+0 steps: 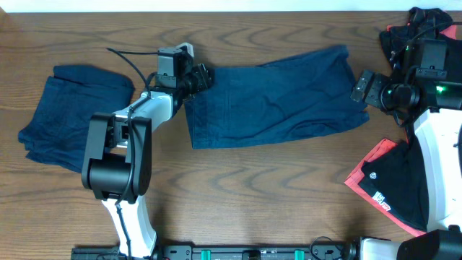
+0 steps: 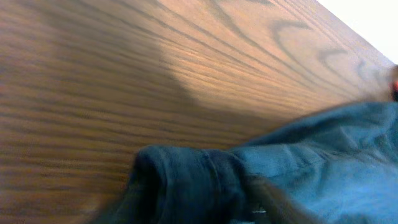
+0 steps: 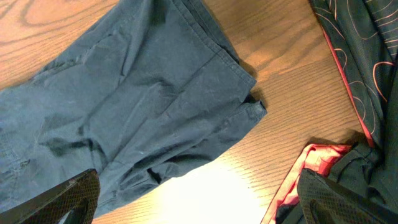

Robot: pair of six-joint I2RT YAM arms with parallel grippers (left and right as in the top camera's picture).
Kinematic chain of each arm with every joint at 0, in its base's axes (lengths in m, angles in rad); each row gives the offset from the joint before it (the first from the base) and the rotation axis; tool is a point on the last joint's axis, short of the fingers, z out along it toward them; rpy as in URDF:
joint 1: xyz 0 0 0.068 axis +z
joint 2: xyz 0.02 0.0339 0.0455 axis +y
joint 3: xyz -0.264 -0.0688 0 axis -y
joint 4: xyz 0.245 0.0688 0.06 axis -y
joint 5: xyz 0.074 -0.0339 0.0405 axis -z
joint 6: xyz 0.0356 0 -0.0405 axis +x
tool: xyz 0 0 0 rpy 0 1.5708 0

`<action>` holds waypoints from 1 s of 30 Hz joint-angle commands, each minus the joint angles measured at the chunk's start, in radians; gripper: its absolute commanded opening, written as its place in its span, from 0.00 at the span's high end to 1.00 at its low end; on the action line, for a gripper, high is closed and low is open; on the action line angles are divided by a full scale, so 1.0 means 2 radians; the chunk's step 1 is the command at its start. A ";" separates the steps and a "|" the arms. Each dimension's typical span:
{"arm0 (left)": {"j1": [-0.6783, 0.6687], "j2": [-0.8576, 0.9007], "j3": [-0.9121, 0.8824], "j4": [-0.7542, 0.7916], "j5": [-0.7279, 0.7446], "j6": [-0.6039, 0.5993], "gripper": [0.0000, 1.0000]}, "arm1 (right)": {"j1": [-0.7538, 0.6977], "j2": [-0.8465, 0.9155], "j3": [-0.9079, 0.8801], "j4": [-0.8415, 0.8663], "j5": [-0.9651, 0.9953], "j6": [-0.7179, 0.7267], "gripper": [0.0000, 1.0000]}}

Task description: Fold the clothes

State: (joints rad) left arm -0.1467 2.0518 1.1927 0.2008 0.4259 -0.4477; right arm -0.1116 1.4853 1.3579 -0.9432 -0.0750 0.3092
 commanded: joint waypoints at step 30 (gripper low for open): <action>0.026 -0.214 0.006 -0.316 0.082 -0.065 0.94 | 0.004 0.193 0.001 0.168 -0.073 -0.096 0.16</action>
State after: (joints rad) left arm -0.0963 1.6325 1.1915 -0.4137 0.5957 -0.5770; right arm -0.1097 1.8194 1.3579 -0.6212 -0.1707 0.1432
